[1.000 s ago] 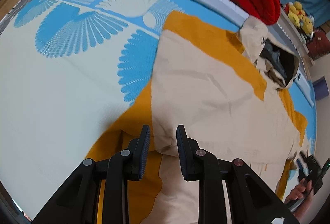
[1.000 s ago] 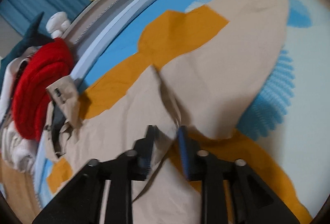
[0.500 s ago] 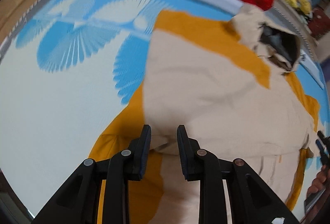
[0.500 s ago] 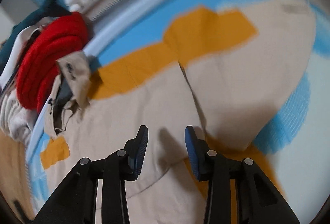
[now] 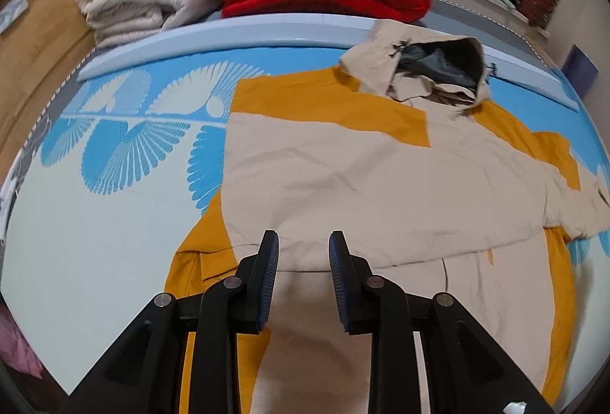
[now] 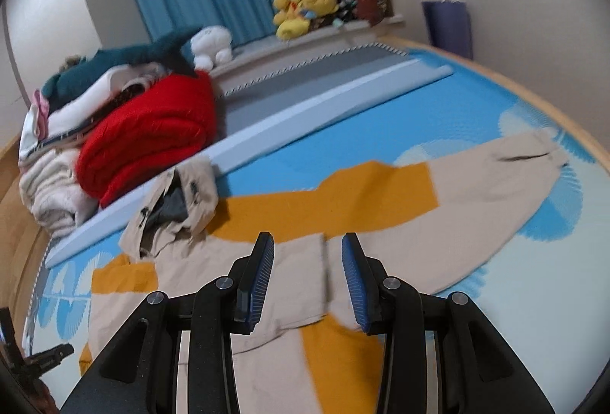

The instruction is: Fold large clothes

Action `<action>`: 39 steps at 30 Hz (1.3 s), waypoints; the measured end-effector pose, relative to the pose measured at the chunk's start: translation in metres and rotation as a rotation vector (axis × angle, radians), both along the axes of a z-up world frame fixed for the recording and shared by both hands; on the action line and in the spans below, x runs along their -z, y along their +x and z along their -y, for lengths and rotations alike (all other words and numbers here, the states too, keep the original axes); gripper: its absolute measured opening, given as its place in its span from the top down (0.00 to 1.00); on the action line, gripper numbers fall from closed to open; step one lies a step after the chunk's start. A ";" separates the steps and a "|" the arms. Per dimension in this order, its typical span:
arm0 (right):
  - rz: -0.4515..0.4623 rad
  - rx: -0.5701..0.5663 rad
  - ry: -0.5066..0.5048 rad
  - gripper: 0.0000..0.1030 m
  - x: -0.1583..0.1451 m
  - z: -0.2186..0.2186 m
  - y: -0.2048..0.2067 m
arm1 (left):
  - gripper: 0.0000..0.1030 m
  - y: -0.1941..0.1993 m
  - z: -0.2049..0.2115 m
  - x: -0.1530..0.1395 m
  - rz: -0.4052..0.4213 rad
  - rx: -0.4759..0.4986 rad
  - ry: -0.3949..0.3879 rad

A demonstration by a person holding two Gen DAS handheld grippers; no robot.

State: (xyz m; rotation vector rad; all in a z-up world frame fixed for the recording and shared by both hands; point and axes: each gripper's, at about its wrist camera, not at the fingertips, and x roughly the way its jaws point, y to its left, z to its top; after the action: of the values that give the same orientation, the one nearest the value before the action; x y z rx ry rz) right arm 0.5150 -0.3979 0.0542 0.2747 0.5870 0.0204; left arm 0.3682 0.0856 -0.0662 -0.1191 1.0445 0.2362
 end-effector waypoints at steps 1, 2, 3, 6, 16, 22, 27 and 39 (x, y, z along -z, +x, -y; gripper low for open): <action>0.007 0.017 0.018 0.64 -0.002 0.014 -0.003 | 0.76 -0.001 0.004 -0.001 0.001 0.011 0.004; 0.015 0.038 0.044 0.73 -0.005 0.031 -0.007 | 0.76 -0.002 0.007 -0.002 0.002 0.017 0.005; 0.017 0.056 0.064 0.80 -0.006 0.047 -0.010 | 0.76 -0.003 0.011 -0.003 0.003 0.026 0.006; 0.019 0.138 0.108 0.85 -0.010 0.094 -0.019 | 0.76 -0.002 0.020 -0.004 0.004 0.046 -0.003; 0.014 0.385 0.127 0.67 -0.030 0.212 -0.051 | 0.76 0.005 0.038 -0.017 0.019 0.102 -0.045; -0.051 0.321 0.109 0.90 -0.012 0.254 -0.018 | 0.76 0.003 0.040 -0.012 0.004 0.109 -0.046; -0.137 0.332 0.105 0.89 0.021 0.290 0.028 | 0.76 0.007 0.040 -0.002 -0.016 0.093 -0.045; -0.362 0.409 0.197 0.70 0.136 0.354 0.108 | 0.76 0.033 0.050 0.024 -0.052 0.119 -0.046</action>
State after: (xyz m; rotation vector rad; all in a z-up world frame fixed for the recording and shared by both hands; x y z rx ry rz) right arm 0.6230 -0.7519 -0.0819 0.5933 0.8802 -0.3748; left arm 0.4008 0.0354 -0.0900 -0.0922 1.1055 0.1074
